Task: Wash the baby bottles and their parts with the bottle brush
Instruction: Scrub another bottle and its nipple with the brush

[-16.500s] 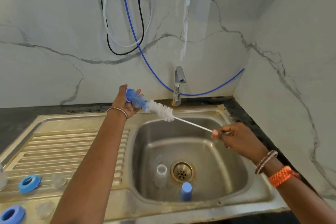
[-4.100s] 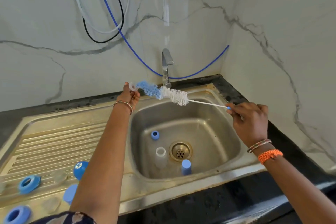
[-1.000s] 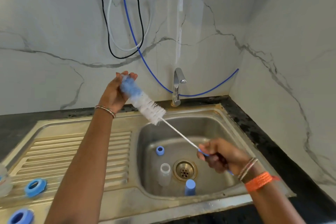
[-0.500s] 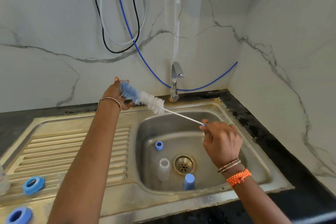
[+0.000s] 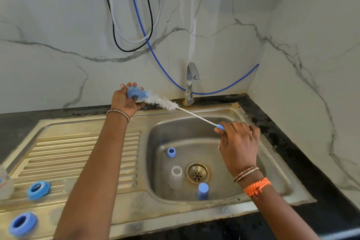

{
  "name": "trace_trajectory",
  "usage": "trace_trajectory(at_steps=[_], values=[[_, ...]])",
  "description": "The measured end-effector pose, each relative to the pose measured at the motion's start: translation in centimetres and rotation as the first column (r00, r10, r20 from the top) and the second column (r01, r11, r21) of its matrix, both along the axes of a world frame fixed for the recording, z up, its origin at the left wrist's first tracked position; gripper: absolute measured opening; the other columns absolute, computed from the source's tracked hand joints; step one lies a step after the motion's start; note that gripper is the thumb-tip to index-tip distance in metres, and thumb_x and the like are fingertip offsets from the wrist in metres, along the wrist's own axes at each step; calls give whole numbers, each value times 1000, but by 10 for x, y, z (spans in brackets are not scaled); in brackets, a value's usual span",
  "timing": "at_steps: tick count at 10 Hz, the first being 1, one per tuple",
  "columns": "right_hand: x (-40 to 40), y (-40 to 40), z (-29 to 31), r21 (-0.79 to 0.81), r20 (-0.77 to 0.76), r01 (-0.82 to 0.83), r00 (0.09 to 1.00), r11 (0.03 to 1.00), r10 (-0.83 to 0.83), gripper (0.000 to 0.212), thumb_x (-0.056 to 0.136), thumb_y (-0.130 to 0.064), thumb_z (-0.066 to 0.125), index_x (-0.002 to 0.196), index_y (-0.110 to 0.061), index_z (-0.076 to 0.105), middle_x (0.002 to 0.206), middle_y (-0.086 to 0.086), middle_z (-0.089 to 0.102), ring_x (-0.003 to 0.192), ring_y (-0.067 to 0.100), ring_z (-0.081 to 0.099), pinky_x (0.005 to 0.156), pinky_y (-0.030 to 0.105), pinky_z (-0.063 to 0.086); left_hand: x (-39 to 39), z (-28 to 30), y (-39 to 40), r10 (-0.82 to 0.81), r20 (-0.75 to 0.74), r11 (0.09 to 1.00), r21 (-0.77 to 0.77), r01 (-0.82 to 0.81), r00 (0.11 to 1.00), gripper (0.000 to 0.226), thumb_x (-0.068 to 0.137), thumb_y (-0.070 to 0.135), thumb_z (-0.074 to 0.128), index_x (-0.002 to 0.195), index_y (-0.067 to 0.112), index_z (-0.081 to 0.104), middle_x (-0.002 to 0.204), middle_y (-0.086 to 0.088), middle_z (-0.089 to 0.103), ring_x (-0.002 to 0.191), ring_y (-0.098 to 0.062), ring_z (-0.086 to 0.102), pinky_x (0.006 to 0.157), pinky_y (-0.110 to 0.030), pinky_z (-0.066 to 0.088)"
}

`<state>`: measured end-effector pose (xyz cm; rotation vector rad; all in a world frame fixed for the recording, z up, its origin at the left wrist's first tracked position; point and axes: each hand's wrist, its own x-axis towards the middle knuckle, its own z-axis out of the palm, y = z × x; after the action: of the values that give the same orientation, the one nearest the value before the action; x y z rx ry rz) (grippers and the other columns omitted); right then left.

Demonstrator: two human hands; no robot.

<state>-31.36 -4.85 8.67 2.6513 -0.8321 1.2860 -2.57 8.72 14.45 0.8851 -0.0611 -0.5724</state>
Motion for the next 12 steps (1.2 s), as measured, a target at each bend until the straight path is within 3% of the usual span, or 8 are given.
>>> trace_trajectory(at_steps=[1, 3, 5, 6, 8, 10, 11, 12], values=[[-1, 4, 7, 252, 18, -161, 987, 954, 161, 23, 90, -21, 54, 71, -13, 65, 56, 0, 53, 51, 23, 49, 53, 28, 33, 1, -6, 4, -48, 37, 995, -87, 51, 998, 37, 102, 37, 29, 83, 21, 56, 94, 1, 63, 103, -22, 59, 82, -44, 50], [-2, -3, 20, 887, 197, 9, 897, -461, 397, 37, 96, -25, 40, 67, -9, 56, 44, -6, 26, 33, 4, 19, 35, 16, 17, -8, -10, 10, -165, 146, 892, -399, 211, 975, 22, 89, 33, 45, 82, 20, 61, 85, 5, 65, 88, -16, 66, 92, -46, 43], [-5, 8, 6, 218, -150, 0, 988, 976, 33, 15, 92, -30, 58, 90, -18, 66, 72, 0, 60, 59, 23, 58, 55, 30, 44, 7, -10, 5, 51, 80, 996, -75, -45, 996, 34, 101, 43, 32, 93, 18, 52, 87, 3, 60, 85, -14, 57, 75, -40, 48], [-7, 13, 6, 132, -126, -131, 981, 982, 148, 17, 86, -25, 58, 75, -16, 68, 57, -3, 55, 43, 19, 48, 44, 18, 28, 2, -7, 3, 51, 93, 996, -83, -43, 994, 33, 102, 37, 31, 94, 15, 54, 88, 1, 61, 87, -15, 57, 76, -38, 47], [-9, -3, 19, 796, 440, -184, 830, -577, 342, 22, 91, -19, 47, 78, -7, 61, 46, -4, 34, 31, 2, 23, 32, 14, 17, 5, -7, 20, -164, 165, 919, -334, 212, 973, 23, 84, 32, 51, 77, 16, 67, 82, 2, 65, 85, -19, 67, 87, -42, 52], [-6, 5, 1, 323, -111, -154, 974, 934, 199, 7, 82, -20, 70, 88, -23, 69, 67, -5, 64, 57, 18, 60, 46, 25, 44, 6, -11, 20, 1, 34, 996, -92, 2, 999, 30, 102, 33, 33, 82, 18, 51, 85, 2, 56, 84, -18, 58, 68, -32, 56], [-2, 10, 7, 108, -22, -130, 991, 986, 133, 7, 80, -14, 67, 79, -20, 70, 58, -4, 58, 50, 20, 54, 47, 18, 29, 2, -10, 15, 13, -44, 1000, -24, -14, 999, 37, 101, 42, 30, 79, 20, 50, 86, 2, 58, 101, -22, 56, 86, -42, 47], [1, 2, 25, 981, 109, -161, 921, 110, 374, 16, 87, -13, 53, 76, -13, 65, 45, -7, 41, 36, 8, 32, 41, 16, 20, -3, -7, 17, -24, -45, 990, -142, 17, 999, 40, 101, 37, 29, 77, 14, 50, 85, -4, 58, 96, -24, 59, 79, -37, 45]])
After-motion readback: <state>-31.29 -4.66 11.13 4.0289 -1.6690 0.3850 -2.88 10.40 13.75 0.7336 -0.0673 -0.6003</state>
